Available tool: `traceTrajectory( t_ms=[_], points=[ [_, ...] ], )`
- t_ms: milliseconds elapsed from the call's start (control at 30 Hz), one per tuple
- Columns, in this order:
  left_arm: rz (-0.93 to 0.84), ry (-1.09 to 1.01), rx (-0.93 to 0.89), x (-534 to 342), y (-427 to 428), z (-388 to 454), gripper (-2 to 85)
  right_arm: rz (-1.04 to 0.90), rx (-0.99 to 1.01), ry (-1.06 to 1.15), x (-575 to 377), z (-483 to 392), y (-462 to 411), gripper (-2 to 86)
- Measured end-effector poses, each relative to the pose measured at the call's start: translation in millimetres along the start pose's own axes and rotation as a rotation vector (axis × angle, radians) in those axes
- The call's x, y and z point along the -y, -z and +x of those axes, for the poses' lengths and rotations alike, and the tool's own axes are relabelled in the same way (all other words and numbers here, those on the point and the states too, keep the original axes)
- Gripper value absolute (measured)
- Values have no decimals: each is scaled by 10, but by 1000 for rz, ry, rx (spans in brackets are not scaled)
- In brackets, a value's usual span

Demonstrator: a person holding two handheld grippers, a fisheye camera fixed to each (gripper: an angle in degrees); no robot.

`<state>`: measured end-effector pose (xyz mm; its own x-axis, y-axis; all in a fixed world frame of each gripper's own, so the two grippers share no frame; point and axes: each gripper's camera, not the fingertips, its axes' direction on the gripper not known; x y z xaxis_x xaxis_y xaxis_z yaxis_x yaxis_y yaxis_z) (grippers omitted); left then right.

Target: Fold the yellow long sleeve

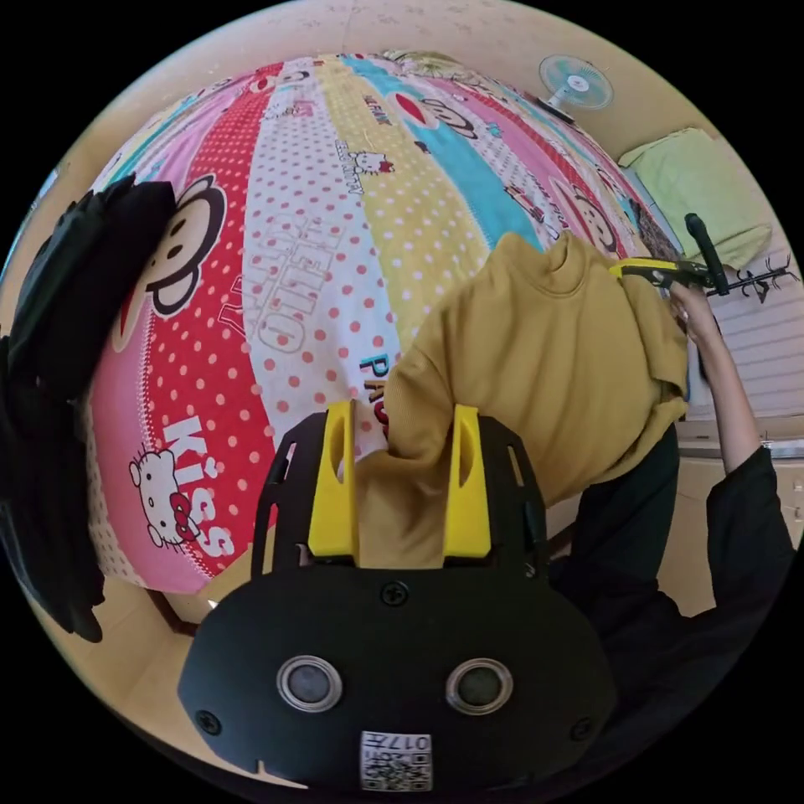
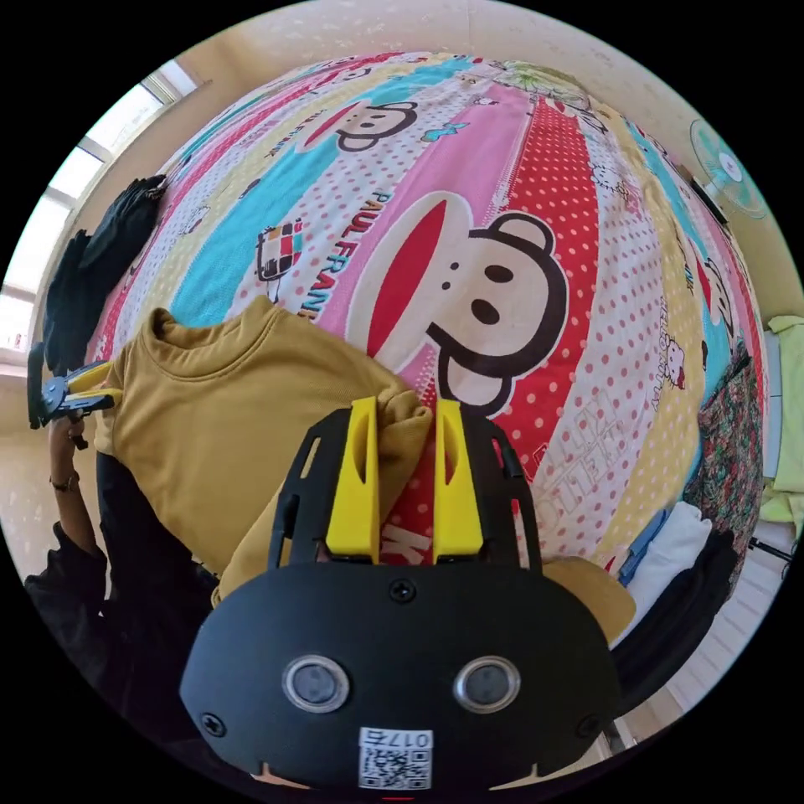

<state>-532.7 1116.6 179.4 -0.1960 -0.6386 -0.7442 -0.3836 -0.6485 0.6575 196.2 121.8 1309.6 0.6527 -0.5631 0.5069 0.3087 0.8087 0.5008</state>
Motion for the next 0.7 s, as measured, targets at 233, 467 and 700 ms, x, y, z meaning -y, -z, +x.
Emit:
traceTrajectory(
  t_ms=[233, 467, 700],
  points=[
    [91, 33, -64, -714, 313, 207, 29, 228, -432, 105, -1255, -1022, 690, 34],
    [689, 157, -128, -2007, 1703, 349, 12, 1001, -487, 52, -3214, -1728, 2190, 31],
    [1146, -56, -92, -1819, 3153, 399, 23, 1276, -564, 46, -2959, -1720, 3409, 40]
  ],
)
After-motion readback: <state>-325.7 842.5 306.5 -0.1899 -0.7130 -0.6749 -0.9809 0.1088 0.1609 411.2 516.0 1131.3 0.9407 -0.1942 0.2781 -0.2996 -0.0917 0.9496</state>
